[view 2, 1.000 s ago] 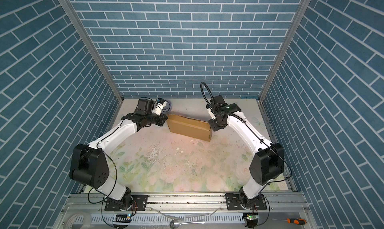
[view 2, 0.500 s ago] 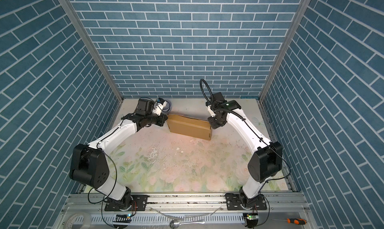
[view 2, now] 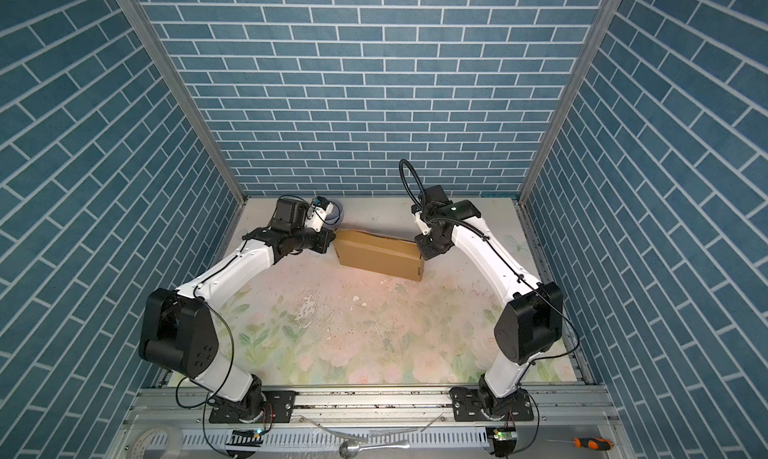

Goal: Fold the paper box
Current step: 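Pinch the far end flap of the brown box with the right gripper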

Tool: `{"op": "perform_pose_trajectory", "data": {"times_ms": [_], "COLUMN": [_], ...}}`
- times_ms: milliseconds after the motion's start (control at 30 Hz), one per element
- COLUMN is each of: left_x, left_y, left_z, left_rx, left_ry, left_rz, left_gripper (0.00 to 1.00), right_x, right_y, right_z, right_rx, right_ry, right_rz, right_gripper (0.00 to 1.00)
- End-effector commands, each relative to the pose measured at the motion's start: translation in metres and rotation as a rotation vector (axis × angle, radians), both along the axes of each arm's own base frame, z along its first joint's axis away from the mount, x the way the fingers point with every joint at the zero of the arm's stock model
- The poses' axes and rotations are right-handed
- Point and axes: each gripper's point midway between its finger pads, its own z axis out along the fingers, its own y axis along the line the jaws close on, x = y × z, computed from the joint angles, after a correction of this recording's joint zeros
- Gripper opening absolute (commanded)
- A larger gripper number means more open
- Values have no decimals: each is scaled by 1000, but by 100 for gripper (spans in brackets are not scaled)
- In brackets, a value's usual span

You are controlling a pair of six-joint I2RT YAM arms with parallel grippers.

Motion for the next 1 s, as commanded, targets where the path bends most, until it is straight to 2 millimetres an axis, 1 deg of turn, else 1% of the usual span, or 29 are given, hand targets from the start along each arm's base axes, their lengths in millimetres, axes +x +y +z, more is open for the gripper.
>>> {"op": "perform_pose_trajectory", "data": {"times_ms": [0,67,167,400,467,567,700,833,900,967], "left_x": [-13,-14,-13,-14,-14,-14,-13,-10,-8,-8], "left_y": [5,4,3,3,3,2,-4,-7,-7,-5], "left_z": [-30,-30,-31,-31,-30,-25,-9,2,9,22], "left_rx": [41,38,38,37,37,26,-24,-54,-59,-63], "left_ry": [96,95,97,96,93,81,57,43,32,3], "left_rz": [10,8,7,5,7,8,-1,2,12,19], "left_gripper": [0,0,0,0,0,0,5,22,22,23], "right_x": [0,1,0,3,2,1,-1,-4,-4,-5], "right_y": [8,7,13,22,25,23,17,16,15,14], "right_z": [16,19,24,27,26,23,18,18,15,13], "right_rx": [92,125,199,353,377,367,347,350,344,339], "right_ry": [30,42,74,150,160,159,160,161,165,168], "right_rz": [-47,-73,-87,-148,-151,-157,-161,-157,-157,-156], "right_gripper": [0,0,0,0,0,0,0,0,0,0]}}
